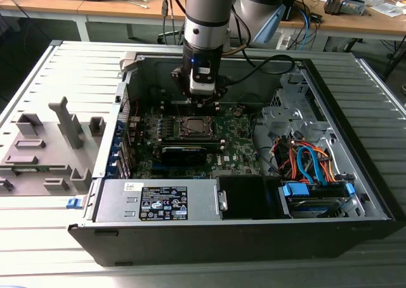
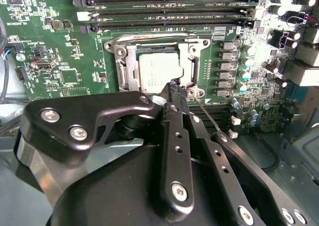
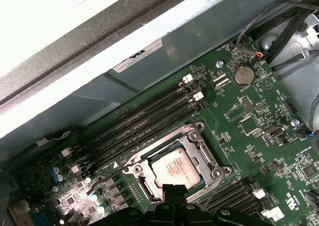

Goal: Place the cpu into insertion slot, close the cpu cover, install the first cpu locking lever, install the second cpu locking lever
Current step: 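Install the first cpu locking lever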

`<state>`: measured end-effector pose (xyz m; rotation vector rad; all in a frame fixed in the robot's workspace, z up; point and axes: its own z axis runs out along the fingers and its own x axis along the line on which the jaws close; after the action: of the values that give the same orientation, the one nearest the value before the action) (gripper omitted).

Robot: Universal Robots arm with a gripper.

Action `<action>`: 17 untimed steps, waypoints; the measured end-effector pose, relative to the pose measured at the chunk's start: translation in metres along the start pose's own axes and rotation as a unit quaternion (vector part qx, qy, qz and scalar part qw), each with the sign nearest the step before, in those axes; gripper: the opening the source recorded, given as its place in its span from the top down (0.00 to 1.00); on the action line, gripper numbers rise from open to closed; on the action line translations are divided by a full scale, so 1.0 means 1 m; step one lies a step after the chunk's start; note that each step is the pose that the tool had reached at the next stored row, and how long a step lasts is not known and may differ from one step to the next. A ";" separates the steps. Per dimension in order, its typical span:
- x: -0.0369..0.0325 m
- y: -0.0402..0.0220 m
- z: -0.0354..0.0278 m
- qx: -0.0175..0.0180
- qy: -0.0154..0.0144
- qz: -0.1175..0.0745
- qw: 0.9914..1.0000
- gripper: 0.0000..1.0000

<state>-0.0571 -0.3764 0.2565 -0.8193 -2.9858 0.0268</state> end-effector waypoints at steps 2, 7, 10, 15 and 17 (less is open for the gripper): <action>0.0000 0.0000 0.0000 0.000 0.000 -0.002 1.000 0.89; 0.0000 0.0000 0.0000 0.000 0.000 -0.006 1.000 0.89; 0.0000 0.0000 0.0000 0.000 0.000 -0.008 1.000 0.89; 0.0000 0.0000 0.0000 0.001 0.000 -0.015 1.000 0.89; 0.0000 0.0000 0.0000 0.001 -0.001 -0.018 1.000 0.89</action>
<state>-0.0571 -0.3764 0.2565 -0.7649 -3.0005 0.0281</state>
